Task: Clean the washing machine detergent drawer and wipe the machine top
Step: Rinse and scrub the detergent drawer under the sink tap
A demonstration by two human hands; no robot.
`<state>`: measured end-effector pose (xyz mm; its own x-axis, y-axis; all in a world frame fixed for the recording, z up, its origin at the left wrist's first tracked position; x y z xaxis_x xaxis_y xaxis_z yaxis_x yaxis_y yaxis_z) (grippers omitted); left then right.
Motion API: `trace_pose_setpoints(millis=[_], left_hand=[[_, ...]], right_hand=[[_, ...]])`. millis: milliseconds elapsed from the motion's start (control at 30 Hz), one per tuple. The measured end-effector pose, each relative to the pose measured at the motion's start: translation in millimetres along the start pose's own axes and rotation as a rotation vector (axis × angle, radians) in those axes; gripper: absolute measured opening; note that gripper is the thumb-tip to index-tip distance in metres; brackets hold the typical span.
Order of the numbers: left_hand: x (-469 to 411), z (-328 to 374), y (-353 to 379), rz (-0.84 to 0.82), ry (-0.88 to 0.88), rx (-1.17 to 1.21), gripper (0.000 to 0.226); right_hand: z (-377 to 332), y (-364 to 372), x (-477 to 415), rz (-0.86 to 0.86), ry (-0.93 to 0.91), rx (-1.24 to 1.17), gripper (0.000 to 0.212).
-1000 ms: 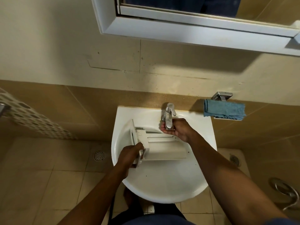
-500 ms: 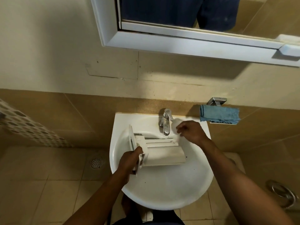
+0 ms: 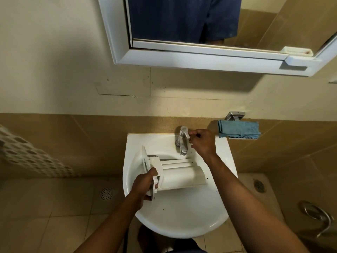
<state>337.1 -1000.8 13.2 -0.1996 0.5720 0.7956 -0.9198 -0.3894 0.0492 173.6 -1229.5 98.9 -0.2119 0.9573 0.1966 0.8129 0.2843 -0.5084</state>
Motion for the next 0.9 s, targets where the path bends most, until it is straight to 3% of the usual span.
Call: trace_pose_setpoints(millis=[100, 267, 367, 467, 500, 600, 667, 767, 900], left_hand=[[1, 0, -1, 0.001, -0.010, 0.002, 0.041], [6, 4, 3, -0.031, 0.004, -0.018, 0.041], [7, 3, 6, -0.069, 0.004, -0.031, 0.040], [8, -1, 7, -0.094, -0.014, -0.043, 0.044], [9, -2, 6, -0.103, -0.029, -0.042, 0.046], [9, -5, 4, -0.163, -0.107, -0.027, 0.061], [12, 0, 3, -0.200, -0.148, -0.017, 0.070], [20, 16, 1, -0.255, -0.173, -0.013, 0.092], [34, 43, -5, -0.427, -0.083, -0.209, 0.113]], right_hand=[[-8, 11, 17, 0.123, 0.067, 0.005, 0.019], [14, -5, 20, -0.048, 0.079, -0.187, 0.030], [42, -41, 33, -0.030, -0.013, 0.026, 0.034], [53, -50, 66, -0.121, -0.135, 0.341, 0.023], [53, -48, 80, -0.205, -0.187, 0.413, 0.030], [61, -21, 118, -0.532, -0.300, 0.682, 0.096], [70, -7, 124, -0.564, -0.346, 0.884, 0.110], [59, -8, 117, -0.452, -0.408, 0.964, 0.094], [43, -31, 108, -0.430, -0.351, 0.795, 0.079]])
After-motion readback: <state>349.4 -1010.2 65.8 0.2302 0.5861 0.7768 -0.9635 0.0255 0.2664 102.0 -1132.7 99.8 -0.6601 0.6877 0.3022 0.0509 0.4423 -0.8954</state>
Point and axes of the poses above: each hand's wrist, its own x-axis away from the middle knuckle, its own y-axis out of the palm, z = x × y, the point moved 7 cm from there along -x, towards the middle knuckle, and after that the axes turned 5 degrees about -z, right-handed, at the moved point
